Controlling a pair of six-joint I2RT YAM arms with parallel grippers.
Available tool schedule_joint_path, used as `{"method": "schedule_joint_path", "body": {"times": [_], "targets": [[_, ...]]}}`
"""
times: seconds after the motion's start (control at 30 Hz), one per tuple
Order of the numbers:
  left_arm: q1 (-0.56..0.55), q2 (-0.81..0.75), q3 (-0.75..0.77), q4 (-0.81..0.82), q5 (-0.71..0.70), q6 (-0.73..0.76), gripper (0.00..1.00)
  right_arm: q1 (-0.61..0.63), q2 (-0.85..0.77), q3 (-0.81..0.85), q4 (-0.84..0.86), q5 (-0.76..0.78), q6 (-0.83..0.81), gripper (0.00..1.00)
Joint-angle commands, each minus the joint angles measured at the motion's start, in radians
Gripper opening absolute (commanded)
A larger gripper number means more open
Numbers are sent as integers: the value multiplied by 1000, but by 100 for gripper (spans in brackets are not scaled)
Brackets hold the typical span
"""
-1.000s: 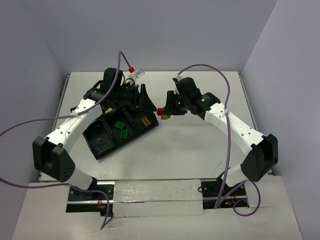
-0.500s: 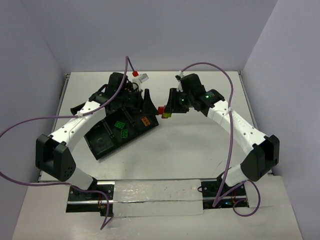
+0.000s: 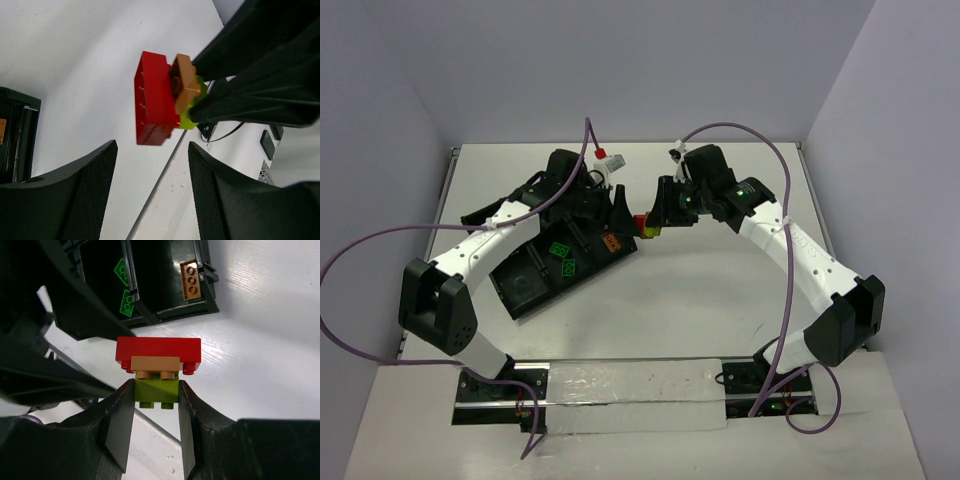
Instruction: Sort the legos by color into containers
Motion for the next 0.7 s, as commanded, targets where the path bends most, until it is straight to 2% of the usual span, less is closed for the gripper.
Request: {"method": "schedule_joint_path", "body": {"times": [0.0,0.67], "targets": [[-9,15,48,23,-28,31,65,-5,-41,52,-1,-49,-24,1],[-12,12,28,106,42,-21,42,6,-4,53,-6,-100,-36,1]]}}
